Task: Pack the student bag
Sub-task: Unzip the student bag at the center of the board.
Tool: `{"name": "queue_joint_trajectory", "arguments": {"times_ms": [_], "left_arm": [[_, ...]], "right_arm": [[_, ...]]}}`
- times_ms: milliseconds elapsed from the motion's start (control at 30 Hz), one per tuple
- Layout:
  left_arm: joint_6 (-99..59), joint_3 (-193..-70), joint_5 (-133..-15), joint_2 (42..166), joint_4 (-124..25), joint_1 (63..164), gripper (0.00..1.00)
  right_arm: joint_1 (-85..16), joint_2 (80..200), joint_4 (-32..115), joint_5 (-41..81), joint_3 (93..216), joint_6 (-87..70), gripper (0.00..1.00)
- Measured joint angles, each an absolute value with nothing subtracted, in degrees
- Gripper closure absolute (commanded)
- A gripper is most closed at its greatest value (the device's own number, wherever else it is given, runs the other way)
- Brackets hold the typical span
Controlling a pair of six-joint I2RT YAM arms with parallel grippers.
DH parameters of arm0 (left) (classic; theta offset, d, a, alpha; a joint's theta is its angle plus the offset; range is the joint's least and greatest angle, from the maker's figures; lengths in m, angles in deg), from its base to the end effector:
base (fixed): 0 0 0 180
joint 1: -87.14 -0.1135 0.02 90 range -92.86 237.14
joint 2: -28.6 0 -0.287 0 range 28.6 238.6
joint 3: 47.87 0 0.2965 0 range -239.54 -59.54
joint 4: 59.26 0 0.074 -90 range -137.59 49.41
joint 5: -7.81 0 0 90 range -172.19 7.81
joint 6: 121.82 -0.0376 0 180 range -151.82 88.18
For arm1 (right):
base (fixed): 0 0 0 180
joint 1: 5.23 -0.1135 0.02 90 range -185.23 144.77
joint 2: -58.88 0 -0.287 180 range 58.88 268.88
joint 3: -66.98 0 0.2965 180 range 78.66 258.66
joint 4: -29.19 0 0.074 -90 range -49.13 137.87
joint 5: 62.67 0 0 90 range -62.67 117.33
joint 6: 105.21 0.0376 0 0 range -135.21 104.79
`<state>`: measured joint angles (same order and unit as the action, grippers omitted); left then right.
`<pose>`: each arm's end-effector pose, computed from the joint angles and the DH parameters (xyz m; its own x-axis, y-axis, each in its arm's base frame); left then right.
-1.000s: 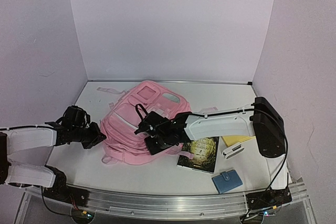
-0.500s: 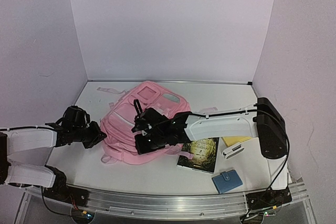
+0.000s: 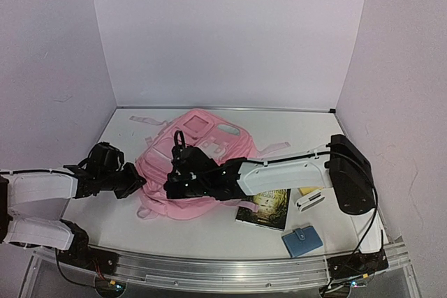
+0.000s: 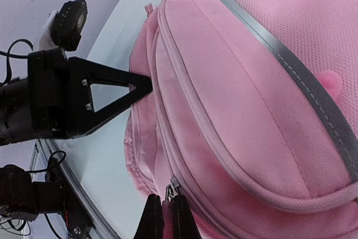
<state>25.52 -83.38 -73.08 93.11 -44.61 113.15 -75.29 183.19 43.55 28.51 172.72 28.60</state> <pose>0.2097 -0.1089 0.1521 -0.7860 -0.5414 -0.2985 -0.2330 0.7066 -0.6681 0.1905 0.5229 0.1955 -0.7803 -0.1215 -0.6134 -0.5456 0.6115 0.5730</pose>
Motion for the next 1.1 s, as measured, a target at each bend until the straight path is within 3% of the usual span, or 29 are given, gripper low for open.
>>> {"name": "queue_joint_trajectory", "arguments": {"times_ms": [400,467,600,667,900,1100], "left_arm": [[29.7,-84.0,-75.8,98.1,-50.0,125.0,1.0],[29.6,-85.3,-75.4,99.6,-50.1,126.2,0.9],[27.8,-88.0,-74.3,99.2,-47.8,127.2,0.55],[26.3,-89.4,-74.2,97.1,-44.5,127.3,0.46],[18.7,-97.8,-71.4,94.5,-37.6,117.3,0.32],[8.2,-108.6,-70.2,108.3,-33.8,111.4,0.29]], "right_arm": [[-74.5,187.5,41.6,34.3,175.6,28.3,1.0],[-74.0,187.6,41.5,34.2,175.5,28.1,1.0],[-72.9,187.3,38.7,34.1,172.7,27.0,1.0],[-72.5,186.4,37.3,34.0,169.7,26.4,1.0],[-72.4,181.8,34.3,33.9,162.0,26.2,1.0],[-72.4,180.2,32.7,33.9,158.9,26.9,1.0]]}}
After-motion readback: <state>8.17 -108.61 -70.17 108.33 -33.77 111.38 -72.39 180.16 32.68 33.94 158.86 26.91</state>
